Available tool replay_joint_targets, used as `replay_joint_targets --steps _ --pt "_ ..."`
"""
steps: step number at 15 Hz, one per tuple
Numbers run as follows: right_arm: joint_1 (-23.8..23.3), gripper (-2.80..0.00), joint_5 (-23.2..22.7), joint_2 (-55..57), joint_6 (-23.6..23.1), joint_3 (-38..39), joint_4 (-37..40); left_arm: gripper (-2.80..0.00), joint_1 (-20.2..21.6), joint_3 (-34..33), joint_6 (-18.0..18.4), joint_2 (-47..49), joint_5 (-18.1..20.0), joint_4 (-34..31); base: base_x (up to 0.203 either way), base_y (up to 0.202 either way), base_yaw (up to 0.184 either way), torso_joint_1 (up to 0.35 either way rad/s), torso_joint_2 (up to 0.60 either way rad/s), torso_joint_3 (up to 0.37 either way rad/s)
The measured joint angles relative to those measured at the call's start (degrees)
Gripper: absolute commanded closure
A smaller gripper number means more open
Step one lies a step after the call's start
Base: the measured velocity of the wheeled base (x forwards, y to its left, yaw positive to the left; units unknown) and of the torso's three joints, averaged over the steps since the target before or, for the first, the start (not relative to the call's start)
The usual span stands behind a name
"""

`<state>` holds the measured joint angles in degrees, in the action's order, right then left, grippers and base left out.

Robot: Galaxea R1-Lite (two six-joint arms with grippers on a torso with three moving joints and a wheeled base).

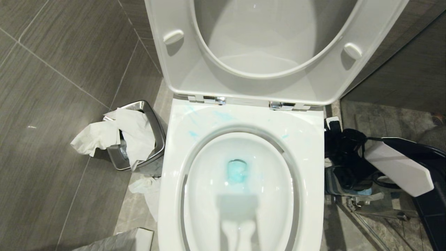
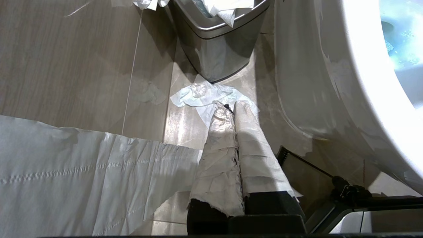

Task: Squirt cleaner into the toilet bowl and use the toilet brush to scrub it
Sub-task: Place the cleaning agent on the floor, then scrub the toilet bowl

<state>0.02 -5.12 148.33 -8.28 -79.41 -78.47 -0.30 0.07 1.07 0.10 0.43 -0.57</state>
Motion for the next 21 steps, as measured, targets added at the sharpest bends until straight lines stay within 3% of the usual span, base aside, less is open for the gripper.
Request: replay_joint_targets --steps 9,10,18,21 --pt "0.0 -2.80 0.6 -19.7 -0.7 34.6 -8.5 0.00 0.0 -0.1 -0.9 0.0 -0.3 0.4 0.000 0.000 0.000 0.000 0.00 0.000" --pt "0.0 0.00 0.7 -21.6 -0.6 37.0 -8.6 0.00 0.0 -0.1 -0.9 0.0 -0.3 0.4 0.000 0.000 0.000 0.000 0.00 0.000" --pt "0.0 0.00 1.5 -35.9 -1.9 52.3 -8.7 0.00 0.0 -0.1 -0.9 0.0 -0.3 0.4 0.000 0.000 0.000 0.000 0.00 0.000" --pt "-0.1 0.00 1.7 -42.4 -2.3 54.7 -5.9 0.00 0.0 -0.1 -0.9 0.0 -0.3 0.4 0.000 0.000 0.000 0.000 0.00 0.000"
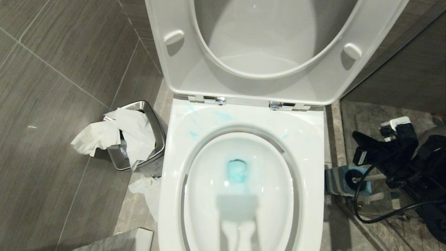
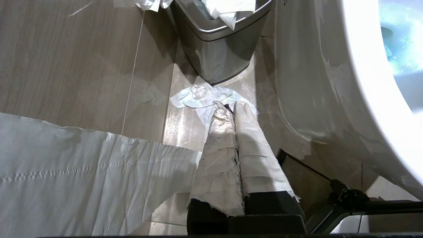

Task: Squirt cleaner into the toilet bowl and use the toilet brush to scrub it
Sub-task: Scrub the toilet bowl

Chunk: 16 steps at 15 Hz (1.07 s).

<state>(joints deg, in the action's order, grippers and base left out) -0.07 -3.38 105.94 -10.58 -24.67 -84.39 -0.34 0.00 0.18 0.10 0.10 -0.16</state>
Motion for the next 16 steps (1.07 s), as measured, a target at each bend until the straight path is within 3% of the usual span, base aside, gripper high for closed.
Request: replay_joint_targets --steps 2,7,11,13,16 --pt "-0.8 0.00 0.0 -4.4 -0.1 -1.3 5.4 0.00 0.0 0.0 0.0 0.0 0.0 0.0 0.000 0.000 0.000 0.000 0.00 0.000" --pt "-7.2 0.00 -0.6 -11.5 -4.2 -17.2 20.7 0.00 0.0 0.0 0.0 0.0 0.0 0.0 0.000 0.000 0.000 0.000 0.00 0.000" --pt "-9.0 0.00 -4.3 -16.9 -5.9 -23.0 32.8 0.00 0.0 0.0 0.0 0.0 0.0 0.0 0.000 0.000 0.000 0.000 0.00 0.000" --pt "-9.0 0.00 -4.9 -20.7 -4.7 -27.0 43.2 0.00 0.0 0.0 0.0 0.0 0.0 0.0 0.000 0.000 0.000 0.000 0.00 0.000" --pt "-8.9 0.00 -7.3 -26.8 1.0 -37.6 65.1 0.00 0.0 0.0 0.0 0.0 0.0 0.0 0.000 0.000 0.000 0.000 0.00 0.000"
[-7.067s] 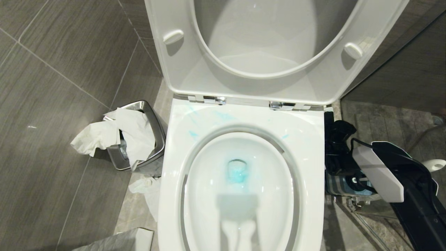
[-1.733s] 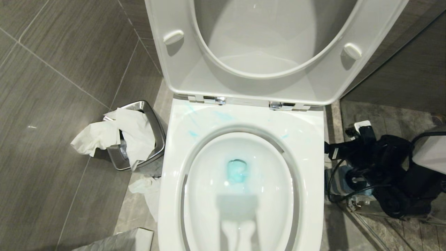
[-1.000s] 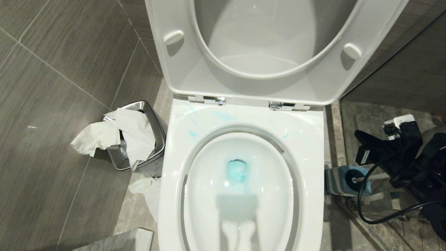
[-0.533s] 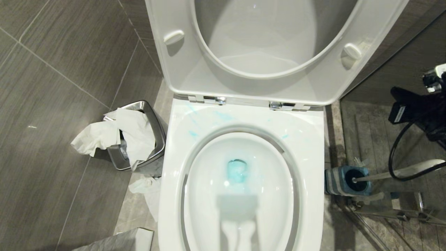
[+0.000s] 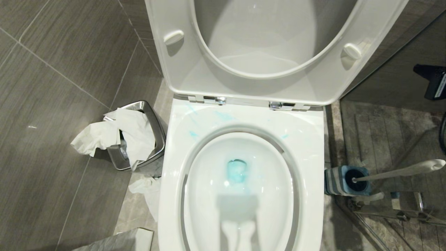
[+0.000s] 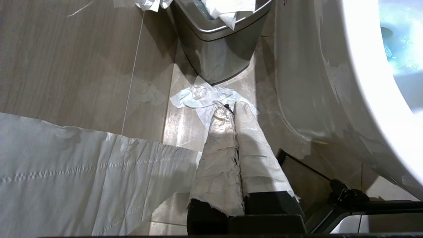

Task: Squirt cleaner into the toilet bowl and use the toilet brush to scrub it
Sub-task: Scrub the toilet bowl

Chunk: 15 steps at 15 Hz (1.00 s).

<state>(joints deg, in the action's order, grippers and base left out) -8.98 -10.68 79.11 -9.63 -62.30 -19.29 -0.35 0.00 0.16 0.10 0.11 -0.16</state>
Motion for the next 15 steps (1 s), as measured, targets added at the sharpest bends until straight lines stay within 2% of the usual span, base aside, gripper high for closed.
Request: replay_joint_targets --steps 2,6,9,11,15 --pt "0.0 0.00 -2.1 -3.8 5.1 -5.3 14.4 0.00 0.0 0.0 0.0 0.0 0.0 0.0 0.000 0.000 0.000 0.000 0.00 0.000" --pt "-1.5 0.00 -6.6 -10.8 12.2 -7.9 37.4 0.00 0.0 0.0 0.0 0.0 0.0 0.0 0.000 0.000 0.000 0.000 0.00 0.000" --pt "-6.4 0.00 -14.3 -16.1 13.8 -7.4 52.1 0.00 0.0 0.0 0.0 0.0 0.0 0.0 0.000 0.000 0.000 0.000 0.00 0.000" --pt "-9.4 0.00 -15.8 -18.7 13.9 -5.0 56.5 0.00 0.0 0.0 0.0 0.0 0.0 0.0 0.000 0.000 0.000 0.000 0.00 0.000" --pt "-14.2 0.00 -16.5 -23.2 11.9 5.1 57.0 0.00 0.0 0.0 0.0 0.0 0.0 0.0 0.000 0.000 0.000 0.000 0.00 0.000"
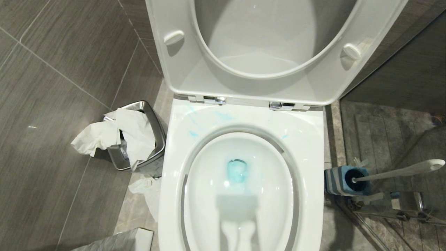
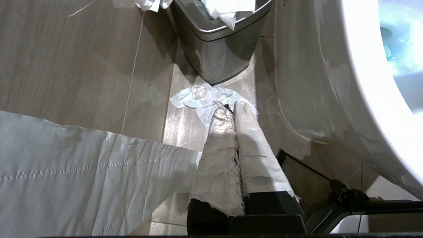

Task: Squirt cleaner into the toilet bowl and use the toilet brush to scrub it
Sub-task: Scrub the toilet bowl

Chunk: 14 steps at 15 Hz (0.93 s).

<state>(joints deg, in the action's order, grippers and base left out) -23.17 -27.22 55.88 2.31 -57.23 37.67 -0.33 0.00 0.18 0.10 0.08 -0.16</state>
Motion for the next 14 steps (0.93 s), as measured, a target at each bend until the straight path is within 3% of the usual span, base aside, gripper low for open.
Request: replay_joint_targets --steps 10,14 --pt "-1.1 0.00 2.9 -8.8 -5.5 21.5 -1.4 0.00 0.0 0.0 0.0 0.0 0.0 0.0 0.000 0.000 0.000 0.000 0.00 0.000" --pt "-0.8 0.00 6.3 -9.6 -7.0 32.2 -16.6 0.00 0.0 0.0 0.0 0.0 0.0 0.0 0.000 0.000 0.000 0.000 0.00 0.000"
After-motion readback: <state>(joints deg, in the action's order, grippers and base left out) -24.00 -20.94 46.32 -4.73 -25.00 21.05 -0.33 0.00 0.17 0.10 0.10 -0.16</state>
